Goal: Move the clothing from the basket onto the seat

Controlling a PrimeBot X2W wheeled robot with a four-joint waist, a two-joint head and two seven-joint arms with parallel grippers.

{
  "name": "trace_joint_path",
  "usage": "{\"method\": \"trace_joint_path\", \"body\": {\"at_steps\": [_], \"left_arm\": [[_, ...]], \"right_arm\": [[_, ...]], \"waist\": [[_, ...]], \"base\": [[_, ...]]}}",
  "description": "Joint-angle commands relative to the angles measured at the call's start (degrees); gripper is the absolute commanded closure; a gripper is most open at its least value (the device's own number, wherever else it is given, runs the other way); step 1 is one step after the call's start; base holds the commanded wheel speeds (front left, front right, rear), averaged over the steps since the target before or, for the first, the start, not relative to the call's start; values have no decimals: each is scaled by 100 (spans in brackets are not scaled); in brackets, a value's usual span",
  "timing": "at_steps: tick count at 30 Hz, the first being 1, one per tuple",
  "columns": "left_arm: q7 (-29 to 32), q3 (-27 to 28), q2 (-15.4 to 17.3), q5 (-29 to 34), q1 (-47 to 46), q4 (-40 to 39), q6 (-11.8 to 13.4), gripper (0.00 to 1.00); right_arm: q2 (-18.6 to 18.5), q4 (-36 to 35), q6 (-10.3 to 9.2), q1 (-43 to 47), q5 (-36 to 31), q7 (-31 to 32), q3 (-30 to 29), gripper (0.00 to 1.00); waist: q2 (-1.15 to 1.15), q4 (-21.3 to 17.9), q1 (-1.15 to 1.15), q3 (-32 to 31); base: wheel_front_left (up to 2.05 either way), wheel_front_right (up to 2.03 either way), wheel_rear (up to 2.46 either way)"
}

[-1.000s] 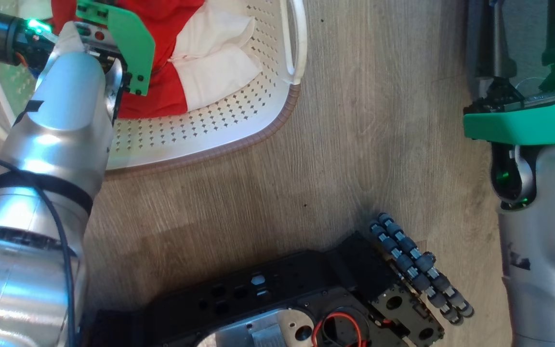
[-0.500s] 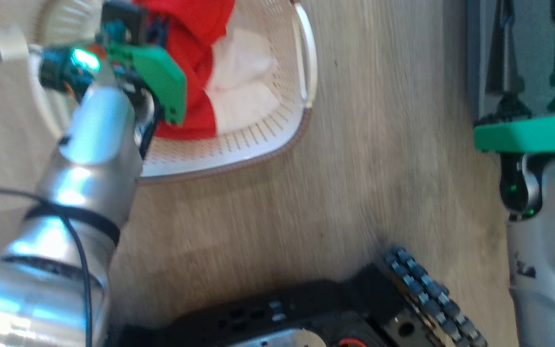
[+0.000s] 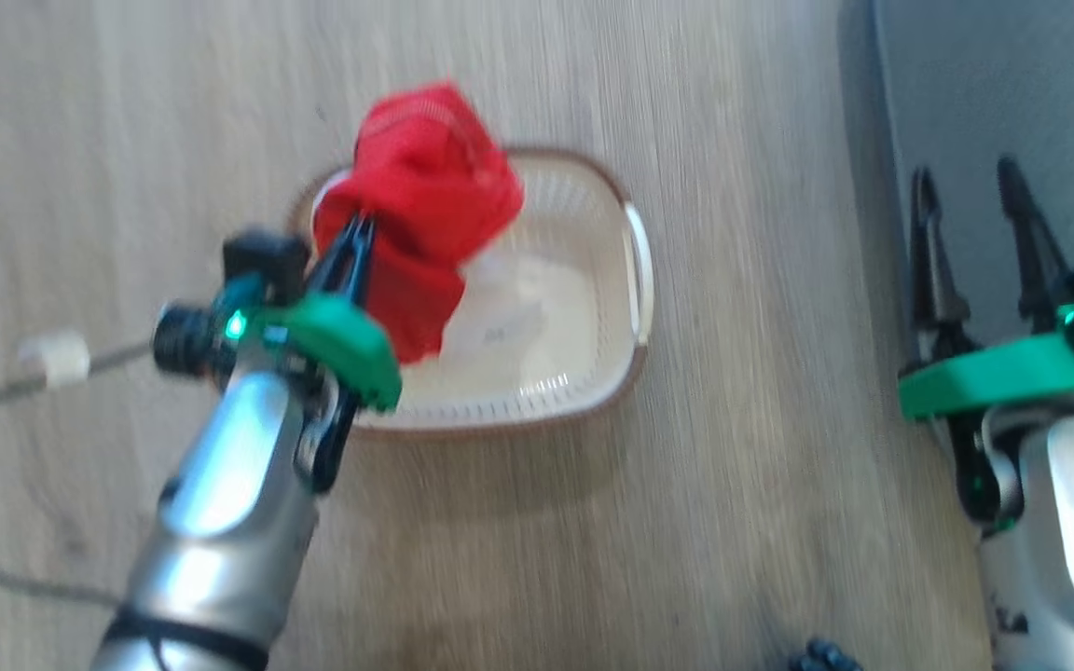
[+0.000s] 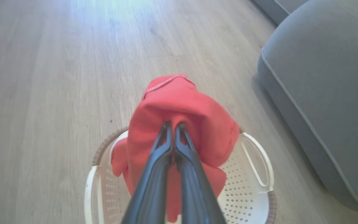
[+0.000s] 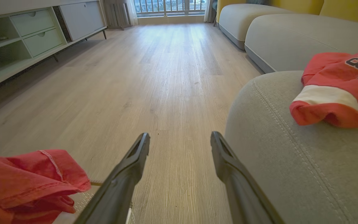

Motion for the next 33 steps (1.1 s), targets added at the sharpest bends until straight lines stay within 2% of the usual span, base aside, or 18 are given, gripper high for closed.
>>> {"method": "trace_joint_path", "body": {"at_steps": [1, 9, 14, 23, 33], "left_arm": [[-72, 250, 185, -83, 232, -394, 60, 100], [-73, 595, 419, -140, 1408, -1868, 356, 100], [-26, 700, 556, -182, 1928, -2497, 527, 100], [261, 772, 727, -227, 2570, -3331, 782, 100], [381, 771, 829, -281, 2727, -3595, 823, 100]], "right_arm": [[-102, -109, -1, 206, -44, -38, 92, 0], [-194, 48, -1, 627, -91, -38, 106, 0], [-260, 169, -1, 768, -164, -38, 219, 0], [-293, 343, -1, 958, -147, -38, 302, 0], [-264, 415, -1, 929, -124, -38, 426, 0]], "waist": [[-1, 280, 1, -848], [-1, 369, 1, -1615], [-1, 361, 1, -1975], [-1, 335, 1, -2388], [-1, 285, 1, -2487]], "base": [[0, 0, 0], [0, 0, 0], [0, 0, 0], [0, 0, 0], [0, 0, 0]]}}
